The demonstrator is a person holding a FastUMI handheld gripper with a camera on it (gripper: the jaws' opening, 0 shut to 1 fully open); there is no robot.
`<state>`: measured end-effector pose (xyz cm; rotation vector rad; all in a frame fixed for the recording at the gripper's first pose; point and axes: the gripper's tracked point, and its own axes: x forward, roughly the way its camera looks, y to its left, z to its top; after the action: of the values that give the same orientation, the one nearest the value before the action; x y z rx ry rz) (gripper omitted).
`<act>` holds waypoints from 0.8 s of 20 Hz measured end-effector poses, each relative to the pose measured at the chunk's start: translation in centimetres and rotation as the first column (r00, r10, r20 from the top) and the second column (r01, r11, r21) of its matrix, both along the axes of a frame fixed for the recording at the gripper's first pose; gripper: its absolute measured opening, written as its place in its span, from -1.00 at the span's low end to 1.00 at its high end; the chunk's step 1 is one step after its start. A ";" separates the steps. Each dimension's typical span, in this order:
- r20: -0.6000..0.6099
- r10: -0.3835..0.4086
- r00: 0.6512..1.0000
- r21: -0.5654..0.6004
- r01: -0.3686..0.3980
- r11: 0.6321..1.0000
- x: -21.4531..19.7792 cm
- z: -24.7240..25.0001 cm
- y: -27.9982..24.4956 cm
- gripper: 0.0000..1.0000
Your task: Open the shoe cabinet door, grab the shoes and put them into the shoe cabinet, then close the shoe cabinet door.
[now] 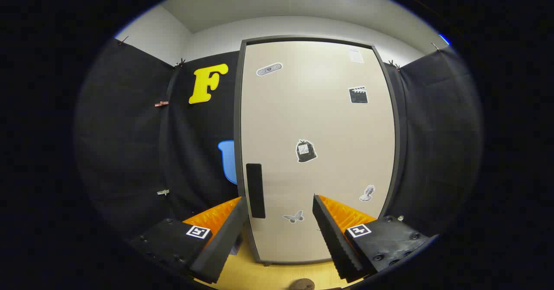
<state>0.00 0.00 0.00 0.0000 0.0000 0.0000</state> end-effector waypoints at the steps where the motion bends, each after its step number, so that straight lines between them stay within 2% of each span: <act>1: 0.000 0.002 1.000 0.000 -0.002 1.000 0.0 0.0 0.1 0.97; 16: 0.003 0.002 1.000 -0.016 -0.002 1.000 0.4 0.0 0.5 0.97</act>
<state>0.41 0.46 -0.02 -0.0160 -0.0030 0.0018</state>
